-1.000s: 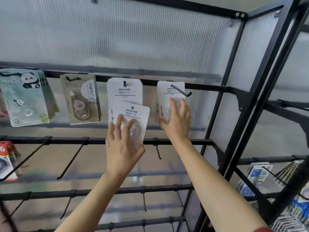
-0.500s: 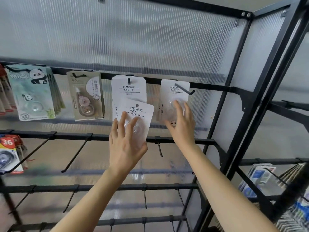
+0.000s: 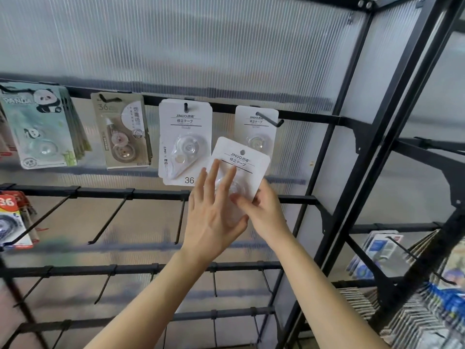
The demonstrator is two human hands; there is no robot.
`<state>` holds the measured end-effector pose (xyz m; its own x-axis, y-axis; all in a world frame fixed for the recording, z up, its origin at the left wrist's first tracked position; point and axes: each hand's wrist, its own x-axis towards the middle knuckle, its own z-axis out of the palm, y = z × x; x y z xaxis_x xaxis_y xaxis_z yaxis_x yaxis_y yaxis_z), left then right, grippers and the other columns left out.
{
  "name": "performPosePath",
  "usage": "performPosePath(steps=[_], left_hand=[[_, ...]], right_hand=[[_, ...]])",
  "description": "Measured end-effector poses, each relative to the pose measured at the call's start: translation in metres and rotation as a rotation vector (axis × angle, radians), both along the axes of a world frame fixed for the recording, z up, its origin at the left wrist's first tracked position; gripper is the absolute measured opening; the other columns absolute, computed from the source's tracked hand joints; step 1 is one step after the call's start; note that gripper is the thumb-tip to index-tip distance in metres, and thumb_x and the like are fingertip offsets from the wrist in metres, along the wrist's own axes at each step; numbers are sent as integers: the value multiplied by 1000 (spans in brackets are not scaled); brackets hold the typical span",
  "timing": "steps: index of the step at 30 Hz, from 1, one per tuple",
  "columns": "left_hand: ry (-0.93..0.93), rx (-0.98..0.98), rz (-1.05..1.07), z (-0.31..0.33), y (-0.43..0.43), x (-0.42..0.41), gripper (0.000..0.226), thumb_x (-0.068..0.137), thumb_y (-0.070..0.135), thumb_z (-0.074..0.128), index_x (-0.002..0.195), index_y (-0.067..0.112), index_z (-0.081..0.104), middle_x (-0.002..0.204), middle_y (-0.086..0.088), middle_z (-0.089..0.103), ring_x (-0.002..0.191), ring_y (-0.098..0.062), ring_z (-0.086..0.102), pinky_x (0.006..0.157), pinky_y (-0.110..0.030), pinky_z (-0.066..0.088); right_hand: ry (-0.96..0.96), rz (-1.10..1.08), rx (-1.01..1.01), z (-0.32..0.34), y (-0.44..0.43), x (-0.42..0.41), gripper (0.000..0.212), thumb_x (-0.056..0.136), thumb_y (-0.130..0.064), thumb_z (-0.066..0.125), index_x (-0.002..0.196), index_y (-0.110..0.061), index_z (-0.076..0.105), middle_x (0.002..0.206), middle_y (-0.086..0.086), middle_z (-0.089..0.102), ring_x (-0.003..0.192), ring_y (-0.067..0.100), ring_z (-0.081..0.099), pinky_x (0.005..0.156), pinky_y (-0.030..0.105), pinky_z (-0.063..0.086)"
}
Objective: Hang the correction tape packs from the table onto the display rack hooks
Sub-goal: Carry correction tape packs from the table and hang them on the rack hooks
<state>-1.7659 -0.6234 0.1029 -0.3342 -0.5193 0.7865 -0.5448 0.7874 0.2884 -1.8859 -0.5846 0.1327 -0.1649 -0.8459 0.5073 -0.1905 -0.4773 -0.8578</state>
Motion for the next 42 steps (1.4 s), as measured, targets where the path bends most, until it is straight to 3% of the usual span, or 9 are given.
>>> performPosePath(steps=[6,10,13,16,18,25,32,39,42], left_hand=[[30,7,46,11,-22,17,65,91,54,35,148,31,15,160,-6,8,147,-23,-1,116,-48,9],[-24,6,107,23,-48,23,68,91,56,31,151,30,16,158,1,-4,145,-17,-13,117,-45,1],[-36,-26,158,30,-62,22,66,93,48,41,151,26,18,159,-2,-3,146,-20,-12,116,-43,-4],[-82,-64,215,30,-71,19,75,89,28,64,151,19,24,160,-13,6,146,-32,-4,114,-48,-3],[-93,-86,228,28,-75,18,76,87,25,66,151,17,26,160,-13,6,146,-34,-2,114,-49,-1],[-107,-165,246,25,-82,22,66,88,40,39,148,17,29,157,-15,16,144,-36,7,111,-53,11],[-66,-183,222,24,-82,21,62,88,39,36,146,14,34,154,-18,22,142,-38,12,110,-59,21],[-49,-160,208,26,-82,21,61,91,44,36,145,16,39,155,-15,25,143,-35,12,113,-57,18],[-52,-141,208,26,-81,22,62,91,47,36,145,17,39,156,-12,23,144,-32,10,114,-53,15]], right_hand=[[-103,-119,-91,8,15,-20,39,87,1,62,116,-20,49,108,-7,65,96,0,65,76,17,51],[-123,-121,-171,16,29,-33,33,89,-18,62,119,-23,48,112,-11,67,105,6,63,81,20,51],[-125,-104,-205,27,36,-35,37,85,-15,59,120,-22,49,115,-8,67,107,10,63,83,21,50],[-118,-114,-189,36,35,-35,36,86,-18,62,120,-22,49,114,-3,68,105,14,65,80,24,53],[-139,-126,-171,39,33,-36,34,88,-18,64,118,-23,50,110,-1,70,100,15,67,76,24,53],[-131,-193,-215,41,35,-40,41,83,-17,60,123,-17,52,110,2,70,99,17,67,80,26,53],[-120,-175,-240,46,33,-36,34,83,-14,58,117,-17,55,102,-3,72,93,13,67,76,23,53],[-145,-243,-187,35,17,-40,31,87,-19,66,115,-19,56,99,-4,73,91,12,68,74,22,53],[-145,-266,-137,31,-4,-45,27,88,-17,61,114,-17,56,100,-2,71,92,12,68,73,23,53]])
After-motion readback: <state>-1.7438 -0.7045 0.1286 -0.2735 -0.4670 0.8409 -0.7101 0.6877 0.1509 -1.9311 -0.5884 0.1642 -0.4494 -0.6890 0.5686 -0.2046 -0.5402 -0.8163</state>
